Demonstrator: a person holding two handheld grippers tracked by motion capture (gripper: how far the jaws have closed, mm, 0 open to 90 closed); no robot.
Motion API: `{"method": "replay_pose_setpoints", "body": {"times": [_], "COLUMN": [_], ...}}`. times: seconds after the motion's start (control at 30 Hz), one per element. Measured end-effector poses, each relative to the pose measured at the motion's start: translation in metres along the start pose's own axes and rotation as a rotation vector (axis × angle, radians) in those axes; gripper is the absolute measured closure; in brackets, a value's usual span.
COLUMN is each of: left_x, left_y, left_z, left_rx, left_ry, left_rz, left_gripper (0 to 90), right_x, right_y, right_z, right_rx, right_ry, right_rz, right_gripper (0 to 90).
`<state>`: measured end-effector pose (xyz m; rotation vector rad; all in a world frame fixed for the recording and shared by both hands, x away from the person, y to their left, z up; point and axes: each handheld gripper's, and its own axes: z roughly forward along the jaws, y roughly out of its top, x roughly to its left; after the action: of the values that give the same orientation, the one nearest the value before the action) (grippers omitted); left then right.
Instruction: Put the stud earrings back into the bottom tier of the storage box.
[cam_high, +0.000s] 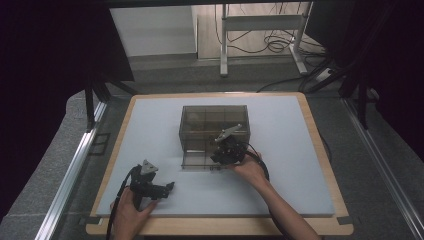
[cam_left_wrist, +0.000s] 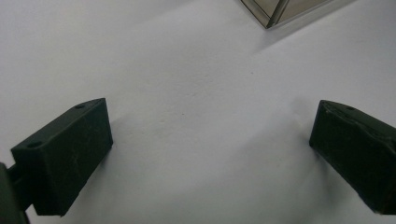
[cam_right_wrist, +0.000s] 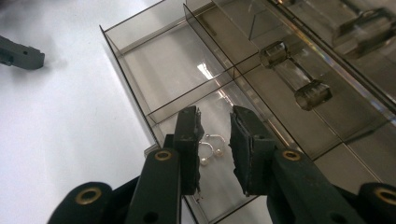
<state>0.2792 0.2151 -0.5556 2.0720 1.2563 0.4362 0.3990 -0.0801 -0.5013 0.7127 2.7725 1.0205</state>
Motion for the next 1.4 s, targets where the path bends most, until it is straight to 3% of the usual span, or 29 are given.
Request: {"method": "replay_pose_setpoints", "body": {"times": [0.77,1.4], "left_x": [0.0,0.0], "left_y": [0.0,0.0], "left_z": [0.0,0.0], "left_rx": [0.0,0.001], "left_ry": [0.0,0.0], "left_rz": [0.0,0.001], "left_gripper": [0.0,0.0], "right_x": [0.008,0.015], "right_y": [-0.001,-0.015], "right_z": [-0.015,-0.028], "right_rx": [0.0,-0.005], "right_ry": [-0.008,-0.017], "right_rz": [-0.03,-0.047], "right_gripper": [58.4,38.5]}}
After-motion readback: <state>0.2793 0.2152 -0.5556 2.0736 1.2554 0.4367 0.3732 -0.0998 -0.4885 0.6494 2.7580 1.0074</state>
